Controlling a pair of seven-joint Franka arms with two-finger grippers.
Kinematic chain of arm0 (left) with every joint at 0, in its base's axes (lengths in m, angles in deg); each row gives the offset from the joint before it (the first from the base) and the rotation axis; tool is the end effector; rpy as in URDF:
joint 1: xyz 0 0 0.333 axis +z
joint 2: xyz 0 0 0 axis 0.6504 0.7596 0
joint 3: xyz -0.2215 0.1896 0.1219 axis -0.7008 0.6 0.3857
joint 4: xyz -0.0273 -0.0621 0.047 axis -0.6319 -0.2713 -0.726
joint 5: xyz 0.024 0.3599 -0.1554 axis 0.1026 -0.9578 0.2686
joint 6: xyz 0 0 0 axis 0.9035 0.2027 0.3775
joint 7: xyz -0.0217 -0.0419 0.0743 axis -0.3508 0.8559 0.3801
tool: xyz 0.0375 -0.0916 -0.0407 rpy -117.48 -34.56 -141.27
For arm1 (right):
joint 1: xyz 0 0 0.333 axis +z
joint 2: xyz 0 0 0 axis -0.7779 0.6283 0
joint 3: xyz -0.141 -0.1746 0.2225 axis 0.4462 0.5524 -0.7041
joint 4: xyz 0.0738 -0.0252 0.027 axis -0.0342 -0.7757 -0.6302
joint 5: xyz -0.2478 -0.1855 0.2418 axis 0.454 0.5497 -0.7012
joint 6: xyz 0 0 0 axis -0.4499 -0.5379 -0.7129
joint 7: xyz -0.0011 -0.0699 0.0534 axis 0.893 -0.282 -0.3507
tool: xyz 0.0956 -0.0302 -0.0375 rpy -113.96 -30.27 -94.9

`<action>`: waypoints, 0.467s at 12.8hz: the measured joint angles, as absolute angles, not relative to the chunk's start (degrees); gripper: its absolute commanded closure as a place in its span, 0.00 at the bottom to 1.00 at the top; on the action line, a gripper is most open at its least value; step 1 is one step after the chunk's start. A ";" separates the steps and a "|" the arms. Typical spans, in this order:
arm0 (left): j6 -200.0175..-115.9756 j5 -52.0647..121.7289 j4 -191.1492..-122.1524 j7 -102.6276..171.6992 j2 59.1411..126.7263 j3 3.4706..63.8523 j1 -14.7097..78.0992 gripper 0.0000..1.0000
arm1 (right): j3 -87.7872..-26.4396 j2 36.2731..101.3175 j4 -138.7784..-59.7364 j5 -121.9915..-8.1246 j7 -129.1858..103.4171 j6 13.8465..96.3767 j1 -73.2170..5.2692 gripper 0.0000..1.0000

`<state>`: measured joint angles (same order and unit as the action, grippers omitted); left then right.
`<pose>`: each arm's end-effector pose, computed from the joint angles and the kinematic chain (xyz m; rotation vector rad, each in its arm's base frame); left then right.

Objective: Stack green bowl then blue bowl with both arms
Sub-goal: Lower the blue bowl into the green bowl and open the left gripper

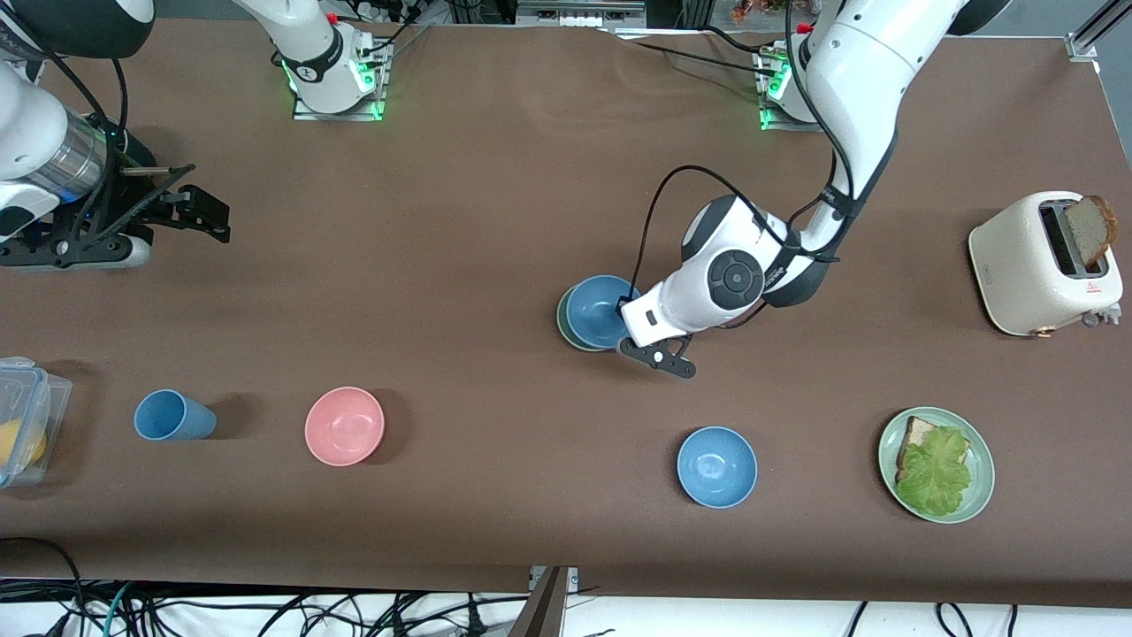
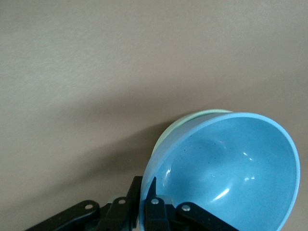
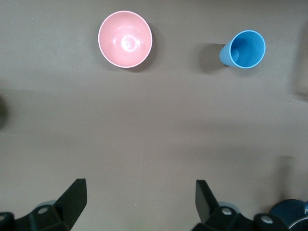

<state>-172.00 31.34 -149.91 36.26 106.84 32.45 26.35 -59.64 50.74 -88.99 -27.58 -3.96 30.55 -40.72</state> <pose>0.5921 -0.3603 0.2401 2.8346 -0.4400 -0.1372 0.5782 0.0758 0.5836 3.1191 0.0970 -0.0842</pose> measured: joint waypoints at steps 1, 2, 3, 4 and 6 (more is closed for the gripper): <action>-172.94 31.34 -149.90 36.27 107.41 32.45 25.78 1.00 | -59.64 50.74 -88.99 -27.58 -3.96 30.54 -40.72 0.00; -173.42 31.34 -149.89 36.27 107.78 32.47 25.33 1.00 | -59.64 50.74 -88.99 -27.58 -3.96 30.54 -40.72 0.00; -173.53 31.34 -149.88 36.27 107.91 32.48 25.11 0.83 | -59.64 50.74 -88.99 -27.58 -3.96 30.54 -40.72 0.00; -173.53 31.34 -149.88 36.27 107.92 32.49 25.07 0.25 | -59.64 50.74 -88.99 -27.58 -3.96 30.54 -40.72 0.00; -173.43 31.34 -149.88 36.27 107.92 32.64 25.08 0.00 | -59.64 50.74 -88.99 -27.58 -3.96 30.54 -40.72 0.00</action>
